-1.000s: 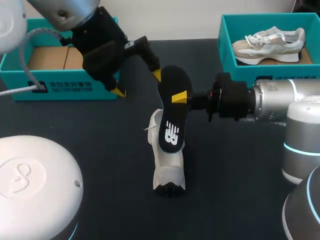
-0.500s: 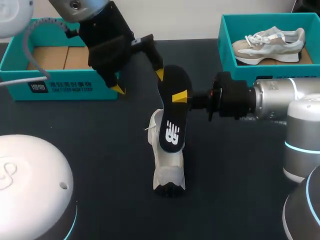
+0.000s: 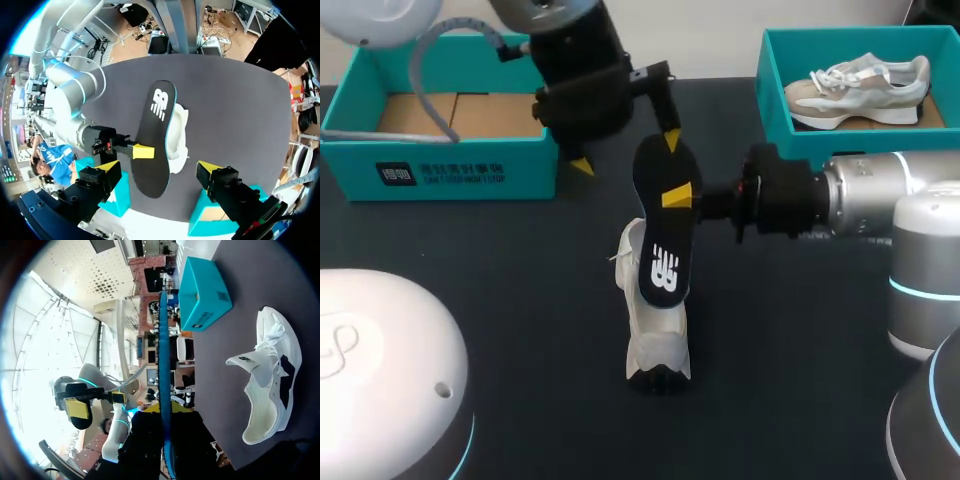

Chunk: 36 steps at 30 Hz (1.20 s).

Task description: Take the shoe out of the shoebox, open the shoe tongue, remove and reinsert the insole, then place the shoe into the shoebox

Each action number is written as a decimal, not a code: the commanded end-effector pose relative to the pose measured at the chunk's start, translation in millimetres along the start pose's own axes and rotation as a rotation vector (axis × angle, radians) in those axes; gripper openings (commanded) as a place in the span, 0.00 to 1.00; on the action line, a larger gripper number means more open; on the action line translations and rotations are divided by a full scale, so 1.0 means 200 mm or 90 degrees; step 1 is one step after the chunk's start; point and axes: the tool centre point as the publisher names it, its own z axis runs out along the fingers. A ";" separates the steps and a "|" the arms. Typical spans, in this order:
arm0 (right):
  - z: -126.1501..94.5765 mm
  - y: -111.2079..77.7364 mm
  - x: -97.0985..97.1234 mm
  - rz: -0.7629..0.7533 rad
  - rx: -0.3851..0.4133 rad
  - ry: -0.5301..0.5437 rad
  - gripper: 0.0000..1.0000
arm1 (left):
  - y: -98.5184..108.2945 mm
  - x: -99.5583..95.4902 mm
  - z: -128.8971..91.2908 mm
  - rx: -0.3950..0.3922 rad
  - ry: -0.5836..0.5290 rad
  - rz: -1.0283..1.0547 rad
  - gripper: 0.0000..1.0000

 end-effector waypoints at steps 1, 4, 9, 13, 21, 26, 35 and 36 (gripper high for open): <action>0.02 0.00 -0.01 -0.001 0.000 0.001 0.00 | 0.03 -0.10 0.04 0.000 0.065 0.005 1.00; 0.02 0.00 -0.01 -0.002 -0.001 0.002 0.00 | 0.05 -0.13 0.08 0.002 0.077 0.011 1.00; 0.02 -0.01 0.00 -0.003 0.001 0.001 0.00 | 0.09 -0.16 0.12 0.008 0.076 0.015 1.00; 0.02 -0.02 0.01 -0.003 0.000 -0.001 0.00 | 0.10 -0.17 0.14 0.018 0.080 0.016 1.00; 0.02 -0.02 0.01 -0.005 0.002 -0.002 0.00 | 0.08 -0.18 0.15 0.019 0.079 0.024 1.00; 0.02 -0.02 0.01 -0.006 0.004 -0.002 0.00 | 0.08 -0.16 0.15 0.023 0.060 0.026 1.00; 0.01 -0.01 0.01 -0.006 0.007 -0.004 0.00 | 0.09 -0.03 0.12 0.035 -0.101 0.047 1.00; 0.01 -0.01 0.02 -0.006 0.008 -0.004 0.00 | 0.08 -0.01 0.11 0.033 -0.128 0.050 1.00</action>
